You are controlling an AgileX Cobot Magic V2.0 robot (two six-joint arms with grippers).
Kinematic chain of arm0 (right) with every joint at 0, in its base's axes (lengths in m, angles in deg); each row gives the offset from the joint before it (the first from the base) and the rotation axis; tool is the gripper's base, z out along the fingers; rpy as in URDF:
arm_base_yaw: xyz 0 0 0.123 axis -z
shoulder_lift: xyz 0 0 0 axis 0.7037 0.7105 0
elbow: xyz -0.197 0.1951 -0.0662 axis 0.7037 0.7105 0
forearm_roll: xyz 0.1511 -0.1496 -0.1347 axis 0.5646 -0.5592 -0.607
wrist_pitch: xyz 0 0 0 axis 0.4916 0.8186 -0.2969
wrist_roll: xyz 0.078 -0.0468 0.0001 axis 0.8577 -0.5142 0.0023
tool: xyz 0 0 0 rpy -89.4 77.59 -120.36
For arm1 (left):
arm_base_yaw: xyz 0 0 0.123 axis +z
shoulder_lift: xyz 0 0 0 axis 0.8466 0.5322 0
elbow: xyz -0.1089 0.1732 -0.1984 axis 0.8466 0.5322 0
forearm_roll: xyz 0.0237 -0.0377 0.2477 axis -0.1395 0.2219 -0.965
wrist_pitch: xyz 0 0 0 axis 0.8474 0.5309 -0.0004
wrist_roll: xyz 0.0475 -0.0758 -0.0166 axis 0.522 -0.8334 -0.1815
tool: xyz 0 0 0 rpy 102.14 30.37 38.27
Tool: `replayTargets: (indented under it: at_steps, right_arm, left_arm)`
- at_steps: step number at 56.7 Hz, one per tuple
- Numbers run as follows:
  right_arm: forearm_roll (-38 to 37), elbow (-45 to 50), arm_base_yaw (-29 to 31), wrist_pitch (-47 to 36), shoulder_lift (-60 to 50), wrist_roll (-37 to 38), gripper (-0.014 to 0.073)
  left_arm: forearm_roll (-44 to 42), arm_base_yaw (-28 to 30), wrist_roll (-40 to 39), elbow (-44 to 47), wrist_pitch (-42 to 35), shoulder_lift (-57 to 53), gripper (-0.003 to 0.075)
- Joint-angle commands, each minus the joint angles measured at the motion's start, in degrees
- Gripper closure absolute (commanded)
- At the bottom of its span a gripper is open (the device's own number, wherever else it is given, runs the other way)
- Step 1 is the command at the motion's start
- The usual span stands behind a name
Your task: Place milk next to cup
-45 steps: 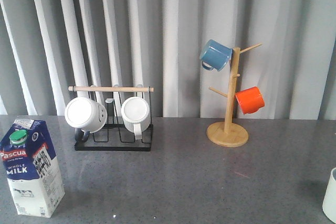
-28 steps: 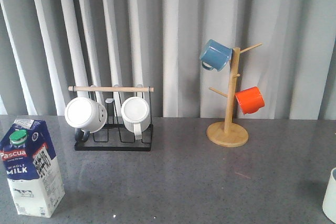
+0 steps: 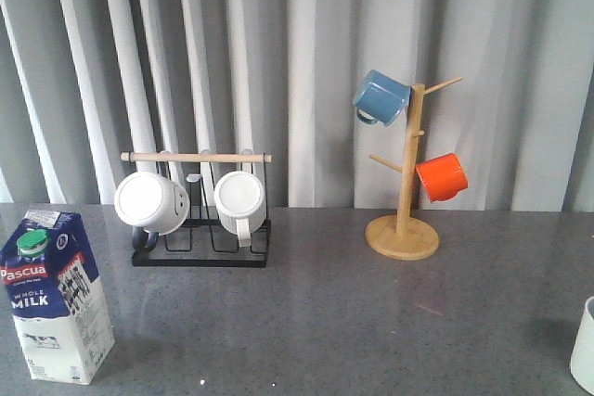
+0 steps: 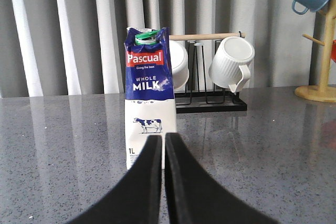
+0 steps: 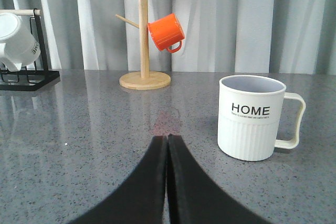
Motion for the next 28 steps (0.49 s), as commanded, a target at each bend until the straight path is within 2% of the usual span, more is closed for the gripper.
replayTargets:
  at_steps: [1,23,28]
  right_arm:
    - [-0.4,0.6,0.0,-3.9,-0.8,-0.2,0.0602]
    - [-0.4,0.6,0.0,-3.9,-0.8,-0.2,0.0602]
    - [-0.5,0.3,0.0,-6.1,-0.8,-0.2,0.0602]
  left_arm:
    - [0.8,-0.4,-0.2,-1.3,-3.8,-0.7,0.0726]
    - [0.8,-0.4,-0.2,-1.3,-3.8,-0.7,0.0726]
    - [0.8,-0.4,-0.1,-1.3,-4.0,-0.7,0.0726]
